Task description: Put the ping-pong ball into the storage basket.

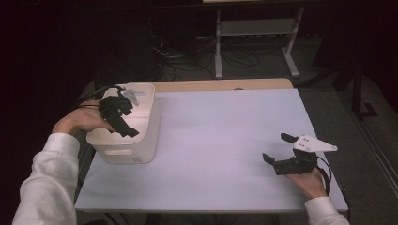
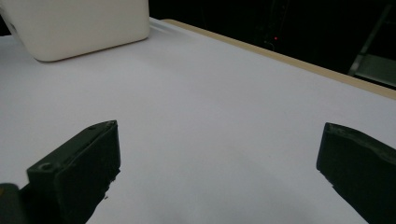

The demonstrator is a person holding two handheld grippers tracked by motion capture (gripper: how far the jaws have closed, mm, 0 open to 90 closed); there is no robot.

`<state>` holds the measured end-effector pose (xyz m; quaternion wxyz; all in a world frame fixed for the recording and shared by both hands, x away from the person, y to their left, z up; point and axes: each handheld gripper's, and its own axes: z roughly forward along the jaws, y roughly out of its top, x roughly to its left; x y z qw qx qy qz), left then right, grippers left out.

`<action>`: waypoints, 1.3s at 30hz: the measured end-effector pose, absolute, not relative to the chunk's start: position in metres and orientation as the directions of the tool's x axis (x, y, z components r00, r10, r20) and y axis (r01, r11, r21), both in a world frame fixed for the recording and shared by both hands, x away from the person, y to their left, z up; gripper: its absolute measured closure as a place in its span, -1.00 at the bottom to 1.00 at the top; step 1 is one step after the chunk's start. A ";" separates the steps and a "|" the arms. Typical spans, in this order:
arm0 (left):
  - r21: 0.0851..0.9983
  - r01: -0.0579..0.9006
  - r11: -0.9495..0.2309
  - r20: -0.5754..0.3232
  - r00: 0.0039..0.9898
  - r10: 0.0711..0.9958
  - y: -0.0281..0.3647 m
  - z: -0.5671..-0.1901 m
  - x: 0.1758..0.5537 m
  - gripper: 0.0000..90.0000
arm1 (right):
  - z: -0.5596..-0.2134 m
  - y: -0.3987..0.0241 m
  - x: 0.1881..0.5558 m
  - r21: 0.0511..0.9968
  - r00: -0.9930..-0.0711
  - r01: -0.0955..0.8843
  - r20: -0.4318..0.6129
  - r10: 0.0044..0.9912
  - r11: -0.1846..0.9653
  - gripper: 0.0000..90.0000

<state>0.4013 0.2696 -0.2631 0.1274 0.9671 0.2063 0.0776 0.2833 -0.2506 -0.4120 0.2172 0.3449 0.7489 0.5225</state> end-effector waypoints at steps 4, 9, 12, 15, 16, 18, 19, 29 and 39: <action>0.298 0.384 -0.874 0.087 0.901 0.425 0.269 -0.259 0.400 -0.86 | -0.412 -0.251 0.283 0.933 -0.666 0.287 0.031 0.745 0.218 -1.00; 0.346 0.388 -0.855 0.076 0.896 0.437 0.268 -0.255 0.395 -0.99 | -0.411 -0.250 0.282 0.934 -0.666 0.285 0.032 0.745 0.214 -1.00; 0.381 0.384 -0.841 0.072 0.895 0.441 0.269 -0.253 0.391 -1.00 | -0.411 -0.251 0.282 0.934 -0.665 0.287 0.034 0.746 0.213 -1.00; 0.401 0.381 -0.833 0.077 0.892 0.446 0.271 -0.251 0.388 -1.00 | -0.411 -0.250 0.282 0.934 -0.666 0.285 0.032 0.746 0.214 -1.00; 0.411 0.376 -0.830 0.079 0.893 0.444 0.271 -0.251 0.387 -1.00 | -0.411 -0.250 0.282 0.934 -0.666 0.284 0.031 0.746 0.216 -1.00; 0.433 0.364 -0.825 0.075 0.897 0.436 0.272 -0.249 0.384 -1.00 | -0.411 -0.250 0.282 0.935 -0.667 0.279 0.025 0.744 0.219 -1.00; 0.445 0.359 -0.820 0.072 0.899 0.432 0.272 -0.249 0.382 -1.00 | -0.411 -0.250 0.282 0.935 -0.668 0.278 0.024 0.744 0.219 -1.00; 0.545 0.355 -0.760 0.048 0.892 0.450 0.282 -0.254 0.373 -1.00 | -0.411 -0.250 0.282 0.935 -0.668 0.277 0.023 0.744 0.220 -1.00; 0.603 0.357 -0.713 0.031 0.883 0.468 0.294 -0.259 0.368 -1.00 | -0.411 -0.250 0.282 0.935 -0.667 0.279 0.024 0.744 0.220 -1.00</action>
